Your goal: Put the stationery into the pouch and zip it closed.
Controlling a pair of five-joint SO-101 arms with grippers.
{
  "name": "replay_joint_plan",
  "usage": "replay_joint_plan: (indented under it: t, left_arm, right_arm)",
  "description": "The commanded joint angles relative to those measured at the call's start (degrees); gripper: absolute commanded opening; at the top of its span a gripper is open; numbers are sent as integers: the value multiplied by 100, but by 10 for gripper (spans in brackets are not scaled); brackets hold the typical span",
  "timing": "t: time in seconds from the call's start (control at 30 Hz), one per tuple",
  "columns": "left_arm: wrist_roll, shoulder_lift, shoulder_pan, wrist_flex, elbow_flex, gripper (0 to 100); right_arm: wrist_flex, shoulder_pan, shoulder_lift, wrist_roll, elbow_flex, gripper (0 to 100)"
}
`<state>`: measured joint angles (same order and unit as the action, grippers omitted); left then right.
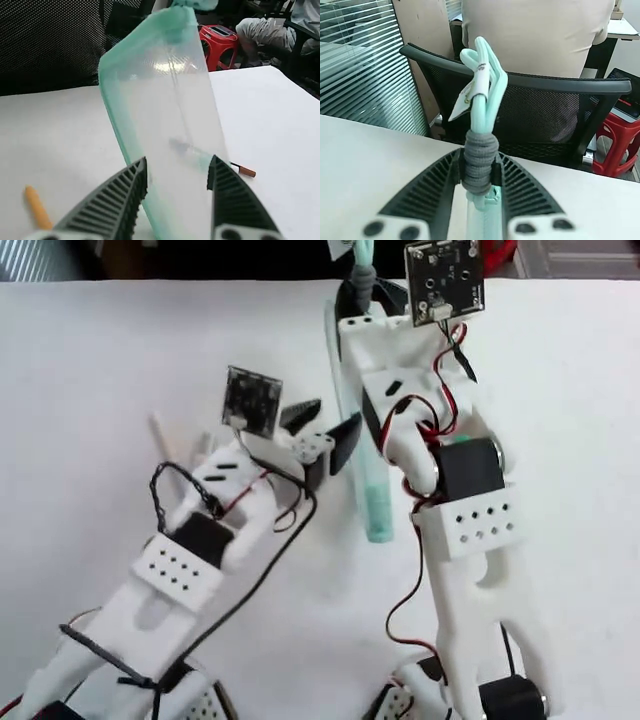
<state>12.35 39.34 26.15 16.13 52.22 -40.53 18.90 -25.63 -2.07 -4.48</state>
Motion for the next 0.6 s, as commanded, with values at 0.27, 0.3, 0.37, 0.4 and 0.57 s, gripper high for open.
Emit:
replay_joint_plan:
  t: [0.27, 0.3, 0.37, 0.4, 0.57]
  left_arm:
    - [167, -31, 163, 158, -396, 211]
    - [334, -22, 268, 308, -431, 214]
    - [862, 31, 505, 756, -624, 221]
    - [1108, 92, 602, 1073, -730, 238]
    - [1433, 620, 813, 2277, -1160, 267]
  right_arm:
    - [-242, 101, -462, -26, 53, 21]
    - [-312, 163, -549, -26, 62, 21]
    - [-435, 259, -787, -62, 62, 21]
    - [-462, 330, -901, -70, 44, 22]
    - [-462, 418, -1095, -70, 35, 22]
